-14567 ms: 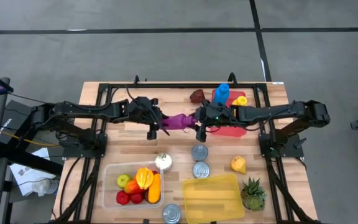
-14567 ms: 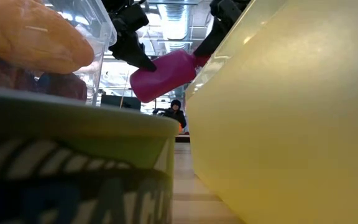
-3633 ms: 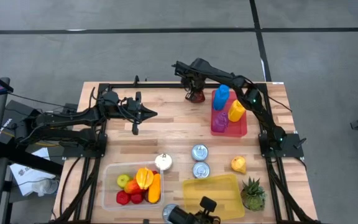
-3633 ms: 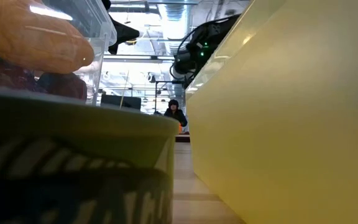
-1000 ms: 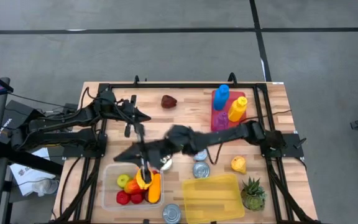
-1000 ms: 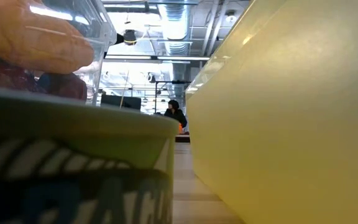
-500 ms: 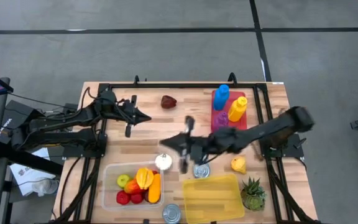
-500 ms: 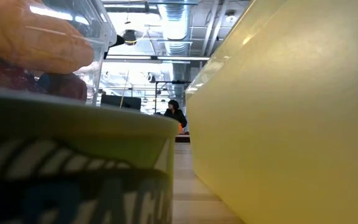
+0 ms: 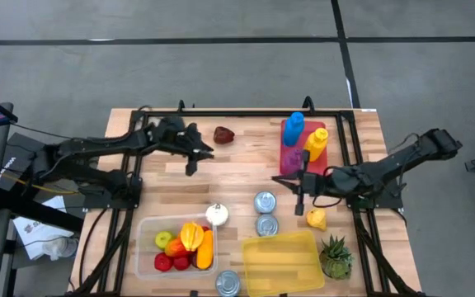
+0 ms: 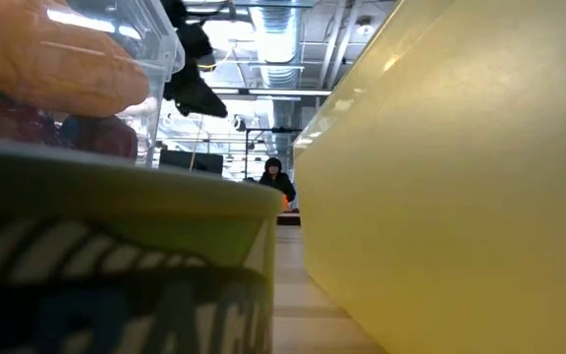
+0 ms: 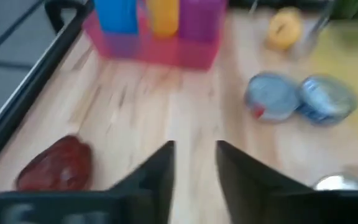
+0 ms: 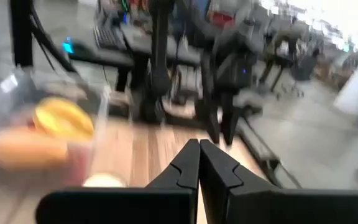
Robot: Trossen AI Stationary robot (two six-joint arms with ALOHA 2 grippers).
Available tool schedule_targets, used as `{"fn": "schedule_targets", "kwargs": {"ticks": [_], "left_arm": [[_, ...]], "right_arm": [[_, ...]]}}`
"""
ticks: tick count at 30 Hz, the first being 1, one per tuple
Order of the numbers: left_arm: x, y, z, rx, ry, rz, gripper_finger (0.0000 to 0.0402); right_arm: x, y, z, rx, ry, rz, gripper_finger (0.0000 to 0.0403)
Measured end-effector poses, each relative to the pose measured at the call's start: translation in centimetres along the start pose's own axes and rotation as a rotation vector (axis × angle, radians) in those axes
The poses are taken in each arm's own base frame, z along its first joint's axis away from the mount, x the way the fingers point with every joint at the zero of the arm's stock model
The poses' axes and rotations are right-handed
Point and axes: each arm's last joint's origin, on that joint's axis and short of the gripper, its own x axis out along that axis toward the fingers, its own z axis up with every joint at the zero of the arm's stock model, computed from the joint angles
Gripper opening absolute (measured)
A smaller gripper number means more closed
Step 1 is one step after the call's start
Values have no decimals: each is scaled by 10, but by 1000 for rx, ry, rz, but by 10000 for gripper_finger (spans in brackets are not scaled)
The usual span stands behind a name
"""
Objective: Pick & Place Food Item
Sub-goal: Put the red apple into the transparent bin
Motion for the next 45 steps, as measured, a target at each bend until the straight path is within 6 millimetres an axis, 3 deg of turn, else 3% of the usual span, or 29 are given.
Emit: {"fn": "schedule_targets", "kwargs": {"ticks": [8,11,15,21,28,45], "left_arm": [[39,17,40,30,222,84,303],[58,27,51,23,271,122,349],[84,40,56,27,380,211,383],[112,65,52,22,514,285,396],[124,89,40,-30,581,288,399],[153,109,0,-103,690,238,394]], "right_arm": [[-17,-4,-30,-9,86,15,0],[-18,-4,-33,-8,117,20,0],[-19,-4,-36,-20,149,28,0],[-19,-3,-39,-38,170,33,0],[-20,-3,-45,-74,228,47,0],[-21,-2,-46,-85,243,55,0]]}}
